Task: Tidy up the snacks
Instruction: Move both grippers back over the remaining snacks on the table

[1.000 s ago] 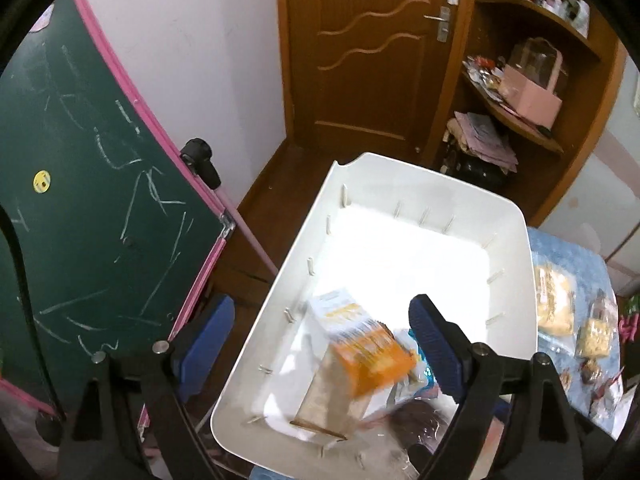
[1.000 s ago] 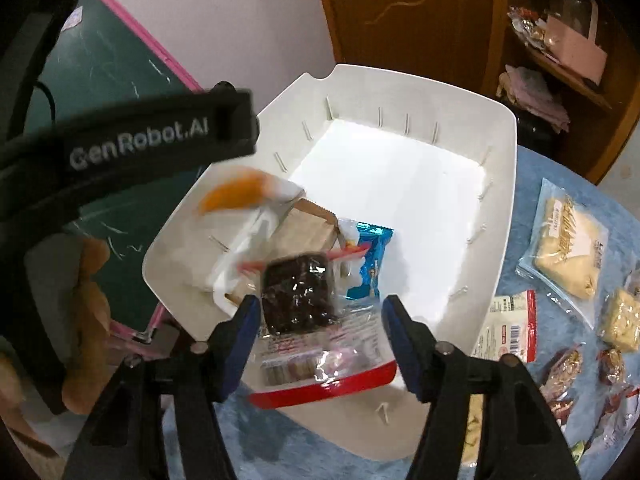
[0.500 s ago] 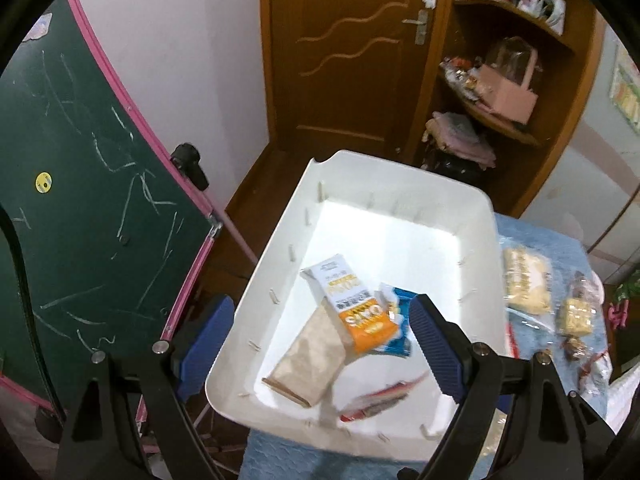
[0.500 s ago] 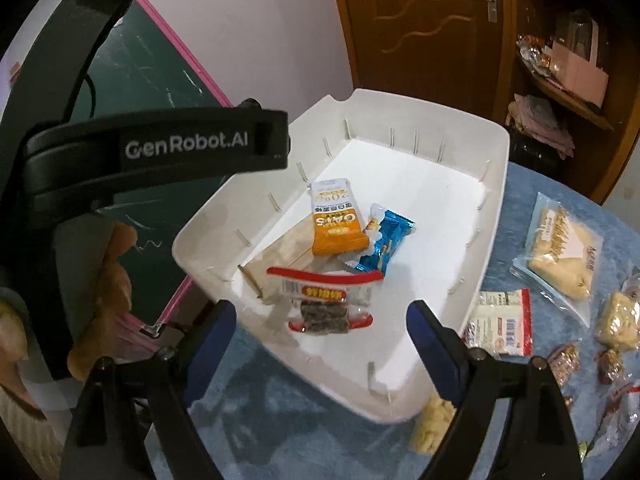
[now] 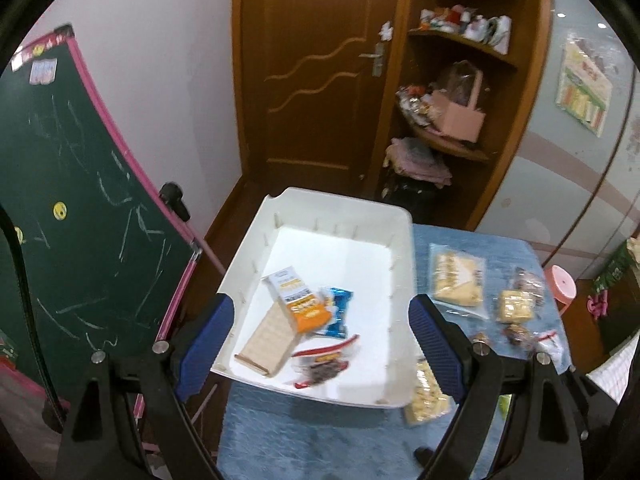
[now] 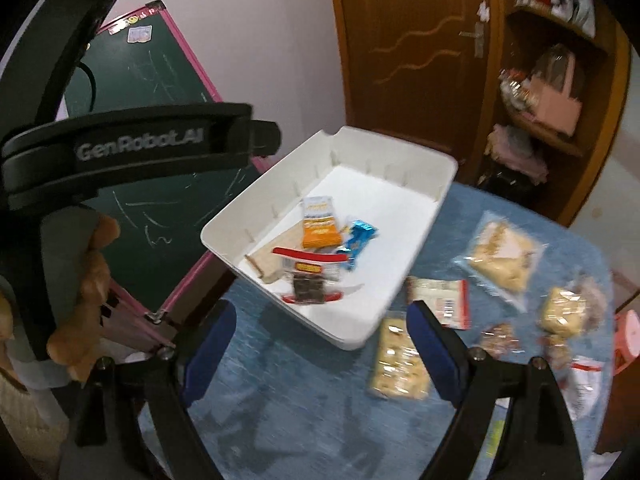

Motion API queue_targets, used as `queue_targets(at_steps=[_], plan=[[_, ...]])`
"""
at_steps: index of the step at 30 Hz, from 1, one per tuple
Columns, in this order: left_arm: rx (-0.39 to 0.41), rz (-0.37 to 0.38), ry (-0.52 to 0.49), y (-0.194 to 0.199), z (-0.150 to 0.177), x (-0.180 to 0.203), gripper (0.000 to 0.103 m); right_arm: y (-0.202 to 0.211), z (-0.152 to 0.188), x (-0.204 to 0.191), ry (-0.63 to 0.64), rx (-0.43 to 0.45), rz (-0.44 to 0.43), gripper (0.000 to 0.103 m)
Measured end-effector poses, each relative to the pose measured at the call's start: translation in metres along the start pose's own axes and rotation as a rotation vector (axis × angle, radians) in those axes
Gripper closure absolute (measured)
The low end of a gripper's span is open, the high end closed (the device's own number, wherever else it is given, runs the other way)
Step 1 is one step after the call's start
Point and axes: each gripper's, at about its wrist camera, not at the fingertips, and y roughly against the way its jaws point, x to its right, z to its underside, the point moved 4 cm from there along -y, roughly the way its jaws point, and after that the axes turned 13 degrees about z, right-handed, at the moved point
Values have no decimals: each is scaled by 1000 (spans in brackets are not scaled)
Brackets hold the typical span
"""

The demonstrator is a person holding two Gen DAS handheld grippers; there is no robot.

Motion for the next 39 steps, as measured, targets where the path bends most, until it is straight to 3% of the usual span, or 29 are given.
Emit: queue_targets(at_steps=[8,17,27,39], plan=[[36,59,-89,40,8,67,15,50,21,59,-58,63,109,15],[26,144,-169,52,24,146,14,99,57,140,-160,124,217,15],[-49,212,-221,19,50,209,14,109,103,222,-241,104,403,15],[-215,205,-139,-61,94,215,14,70,148,266,-323,-14,422,15]])
